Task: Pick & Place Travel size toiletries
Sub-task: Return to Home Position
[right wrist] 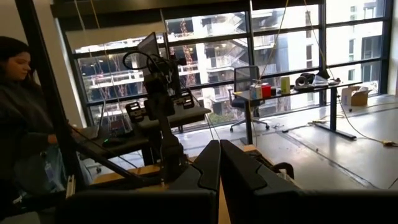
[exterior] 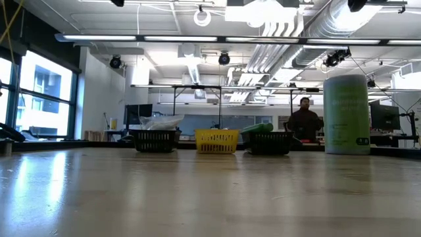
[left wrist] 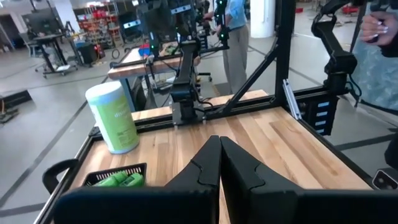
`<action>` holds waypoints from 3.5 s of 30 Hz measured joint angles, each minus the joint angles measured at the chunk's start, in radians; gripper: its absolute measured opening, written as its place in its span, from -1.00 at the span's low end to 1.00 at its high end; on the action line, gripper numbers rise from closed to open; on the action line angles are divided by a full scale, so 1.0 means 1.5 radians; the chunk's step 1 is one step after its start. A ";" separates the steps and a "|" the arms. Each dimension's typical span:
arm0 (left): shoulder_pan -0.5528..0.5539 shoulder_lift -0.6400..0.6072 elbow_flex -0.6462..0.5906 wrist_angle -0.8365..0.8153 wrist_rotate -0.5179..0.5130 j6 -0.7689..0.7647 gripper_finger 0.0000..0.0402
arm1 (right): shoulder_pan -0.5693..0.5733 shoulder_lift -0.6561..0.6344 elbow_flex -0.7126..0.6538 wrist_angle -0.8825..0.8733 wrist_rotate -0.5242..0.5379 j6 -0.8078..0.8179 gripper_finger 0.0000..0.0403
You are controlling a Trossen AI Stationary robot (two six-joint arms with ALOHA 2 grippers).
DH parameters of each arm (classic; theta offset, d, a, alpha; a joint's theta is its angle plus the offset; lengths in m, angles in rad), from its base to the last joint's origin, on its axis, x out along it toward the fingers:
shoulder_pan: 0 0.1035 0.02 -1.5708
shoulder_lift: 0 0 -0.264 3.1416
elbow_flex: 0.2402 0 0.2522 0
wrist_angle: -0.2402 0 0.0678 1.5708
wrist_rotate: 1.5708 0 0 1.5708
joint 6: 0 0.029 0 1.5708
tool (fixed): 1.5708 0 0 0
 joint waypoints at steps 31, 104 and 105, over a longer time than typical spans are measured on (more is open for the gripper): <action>0.000 -0.361 -0.205 -0.036 -0.040 -0.012 -1.00 | -0.001 -0.136 0.001 -0.128 0.012 0.018 -0.98; 0.000 -0.435 -0.510 0.116 -0.148 -0.029 -1.00 | -0.001 -0.253 -0.199 0.038 0.050 0.034 -0.98; 0.000 -0.435 -0.510 0.116 -0.148 -0.029 -1.00 | -0.001 -0.253 -0.219 0.050 0.044 0.034 -0.98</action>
